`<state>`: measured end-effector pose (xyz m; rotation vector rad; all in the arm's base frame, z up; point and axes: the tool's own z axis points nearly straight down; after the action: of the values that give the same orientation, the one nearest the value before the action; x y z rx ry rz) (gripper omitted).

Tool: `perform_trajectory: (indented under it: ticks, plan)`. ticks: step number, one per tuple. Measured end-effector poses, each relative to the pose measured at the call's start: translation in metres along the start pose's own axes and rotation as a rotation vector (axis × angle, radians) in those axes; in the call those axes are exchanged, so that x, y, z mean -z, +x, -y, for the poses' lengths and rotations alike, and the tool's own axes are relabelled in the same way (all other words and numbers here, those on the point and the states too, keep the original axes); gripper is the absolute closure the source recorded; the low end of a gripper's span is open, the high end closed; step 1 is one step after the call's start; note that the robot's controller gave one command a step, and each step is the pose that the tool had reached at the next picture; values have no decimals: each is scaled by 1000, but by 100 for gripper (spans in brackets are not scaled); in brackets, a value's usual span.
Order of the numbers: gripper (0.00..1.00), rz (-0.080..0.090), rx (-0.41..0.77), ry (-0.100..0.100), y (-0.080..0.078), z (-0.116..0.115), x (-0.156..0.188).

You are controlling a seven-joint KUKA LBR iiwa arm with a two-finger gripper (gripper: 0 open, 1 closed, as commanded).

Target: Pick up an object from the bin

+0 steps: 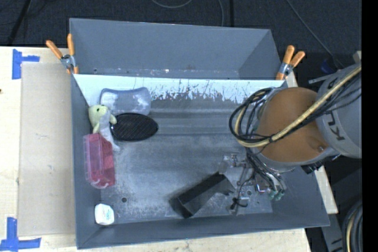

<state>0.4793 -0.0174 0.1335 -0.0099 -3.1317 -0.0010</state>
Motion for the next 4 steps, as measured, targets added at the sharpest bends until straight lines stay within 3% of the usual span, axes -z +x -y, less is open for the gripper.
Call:
perform_trajectory:
  ticks: [1,2,3,4]
  plan:
    - [0,7,1,0,-2,0,4]
    - [0,10,50,0,-6,-3,-36]
    - [100,9,325,0,-8,-22,-63]
    - [100,9,325,0,-8,-22,-63]
